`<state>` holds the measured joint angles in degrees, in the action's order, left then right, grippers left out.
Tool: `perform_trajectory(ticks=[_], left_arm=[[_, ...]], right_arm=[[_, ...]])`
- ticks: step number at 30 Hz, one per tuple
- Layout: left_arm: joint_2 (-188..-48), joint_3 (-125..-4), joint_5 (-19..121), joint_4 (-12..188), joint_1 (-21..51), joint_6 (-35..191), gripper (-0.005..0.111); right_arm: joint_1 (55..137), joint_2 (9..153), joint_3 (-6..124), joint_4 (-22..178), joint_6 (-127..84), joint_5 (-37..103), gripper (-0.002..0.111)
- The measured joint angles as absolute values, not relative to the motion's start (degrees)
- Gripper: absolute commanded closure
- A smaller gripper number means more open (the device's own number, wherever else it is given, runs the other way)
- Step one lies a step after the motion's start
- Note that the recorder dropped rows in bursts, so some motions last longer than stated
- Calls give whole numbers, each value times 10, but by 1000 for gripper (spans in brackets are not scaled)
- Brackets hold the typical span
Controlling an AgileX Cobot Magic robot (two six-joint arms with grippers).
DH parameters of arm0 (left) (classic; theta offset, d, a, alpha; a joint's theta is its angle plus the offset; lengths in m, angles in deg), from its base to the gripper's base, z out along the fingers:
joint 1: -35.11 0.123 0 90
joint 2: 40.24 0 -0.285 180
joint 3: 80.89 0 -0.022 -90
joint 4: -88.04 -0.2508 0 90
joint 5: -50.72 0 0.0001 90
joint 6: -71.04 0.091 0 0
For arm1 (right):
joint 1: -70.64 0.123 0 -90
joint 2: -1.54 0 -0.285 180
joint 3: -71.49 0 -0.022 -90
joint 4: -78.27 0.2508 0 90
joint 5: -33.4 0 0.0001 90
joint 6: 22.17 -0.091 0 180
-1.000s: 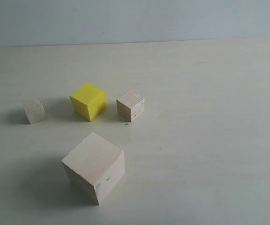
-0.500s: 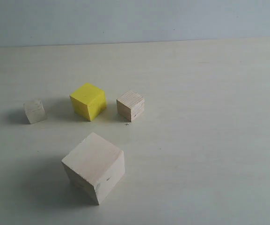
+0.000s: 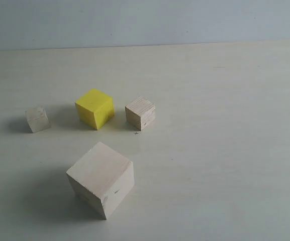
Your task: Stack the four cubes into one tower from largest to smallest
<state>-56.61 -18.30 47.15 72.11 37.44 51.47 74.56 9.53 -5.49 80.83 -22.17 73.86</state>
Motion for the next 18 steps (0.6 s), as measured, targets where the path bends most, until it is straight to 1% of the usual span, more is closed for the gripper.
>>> perform_trajectory(ticks=[2,6,11,15,18], left_arm=[[-577,-189,474,720,359,506,107],[-605,-197,481,715,324,503,107],[-658,-210,483,712,280,503,107],[-715,-216,484,711,238,503,107],[-752,-217,488,709,196,503,107]], right_arm=[[746,95,-48,811,-233,730,108],[746,99,17,790,-272,611,108],[746,167,110,740,-348,504,108],[754,254,168,637,-498,473,108],[781,317,189,500,-614,489,108]])
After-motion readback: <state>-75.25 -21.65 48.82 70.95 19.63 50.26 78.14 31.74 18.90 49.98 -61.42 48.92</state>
